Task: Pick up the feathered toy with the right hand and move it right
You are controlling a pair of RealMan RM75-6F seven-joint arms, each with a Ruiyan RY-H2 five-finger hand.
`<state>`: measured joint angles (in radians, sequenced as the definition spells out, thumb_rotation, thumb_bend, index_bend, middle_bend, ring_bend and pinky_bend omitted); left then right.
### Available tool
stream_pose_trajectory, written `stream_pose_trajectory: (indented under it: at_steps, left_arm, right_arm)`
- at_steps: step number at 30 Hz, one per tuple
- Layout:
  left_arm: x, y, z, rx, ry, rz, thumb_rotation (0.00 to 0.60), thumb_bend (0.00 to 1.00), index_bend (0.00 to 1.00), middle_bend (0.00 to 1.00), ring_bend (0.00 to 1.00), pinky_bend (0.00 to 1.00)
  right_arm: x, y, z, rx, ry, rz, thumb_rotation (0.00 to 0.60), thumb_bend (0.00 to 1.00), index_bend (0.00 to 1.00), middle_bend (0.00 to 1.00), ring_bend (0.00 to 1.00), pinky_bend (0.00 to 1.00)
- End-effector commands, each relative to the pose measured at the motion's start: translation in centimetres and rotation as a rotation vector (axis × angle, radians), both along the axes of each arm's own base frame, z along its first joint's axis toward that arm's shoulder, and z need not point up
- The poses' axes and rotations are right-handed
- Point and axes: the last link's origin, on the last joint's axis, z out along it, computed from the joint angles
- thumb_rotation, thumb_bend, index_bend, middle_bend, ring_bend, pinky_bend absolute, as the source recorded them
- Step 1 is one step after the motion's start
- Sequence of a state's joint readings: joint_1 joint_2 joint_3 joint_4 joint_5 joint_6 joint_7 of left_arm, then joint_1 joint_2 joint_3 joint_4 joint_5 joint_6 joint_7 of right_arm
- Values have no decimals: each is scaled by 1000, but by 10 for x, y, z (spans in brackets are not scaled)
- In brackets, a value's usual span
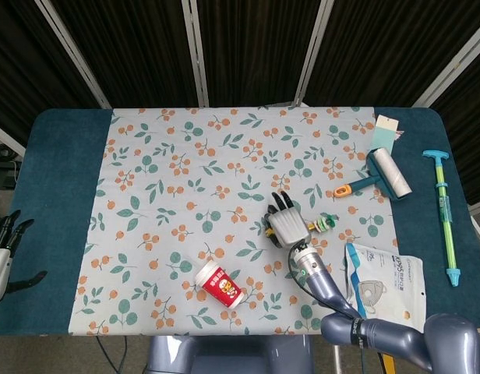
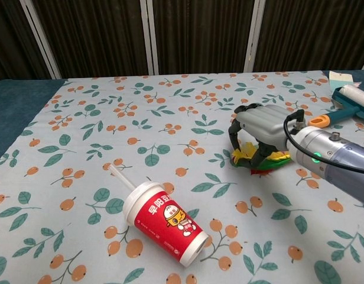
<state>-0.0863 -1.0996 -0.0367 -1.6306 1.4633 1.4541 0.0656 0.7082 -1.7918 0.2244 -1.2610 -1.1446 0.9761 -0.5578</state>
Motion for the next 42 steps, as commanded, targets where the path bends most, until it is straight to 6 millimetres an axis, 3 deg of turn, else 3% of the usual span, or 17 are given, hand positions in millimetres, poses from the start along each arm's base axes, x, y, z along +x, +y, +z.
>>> stream_pose_trajectory:
  at_steps: [1, 12, 18, 22, 29, 35, 42]
  left_arm:
    - [0, 0, 0, 0, 0, 0, 552, 151, 125, 0, 0, 0]
    - [0, 0, 0, 1, 2, 0, 552, 150, 125, 0, 0, 0]
    - [0, 0, 0, 2, 2, 0, 550, 151, 125, 0, 0, 0]
    - [0, 0, 0, 2, 2, 0, 552, 150, 125, 0, 0, 0]
    - [0, 0, -1, 5, 6, -1, 554, 151, 125, 0, 0, 0]
    - [0, 0, -1, 8, 9, -1, 553, 150, 125, 0, 0, 0]
    - [1, -1, -1, 9, 10, 0, 552, 150, 125, 0, 0, 0]
  right_arm:
    - [1, 1, -1, 2, -5, 2, 600, 359, 583, 311, 0, 0]
    - [3, 2, 0, 4, -11, 3, 600, 415, 615, 333, 0, 0]
    - [11, 2, 11, -15, -38, 24, 600, 416, 620, 333, 0, 0]
    - [22, -1, 31, -50, -106, 28, 600, 415, 625, 334, 0, 0]
    - [32, -17, 83, -138, -281, -47, 600, 421, 640, 344, 0, 0]
    - [27, -33, 121, -209, -410, -150, 600, 424, 641, 346, 0, 0]
    - [13, -44, 145, -250, -489, -239, 600, 425, 642, 347, 0, 0]
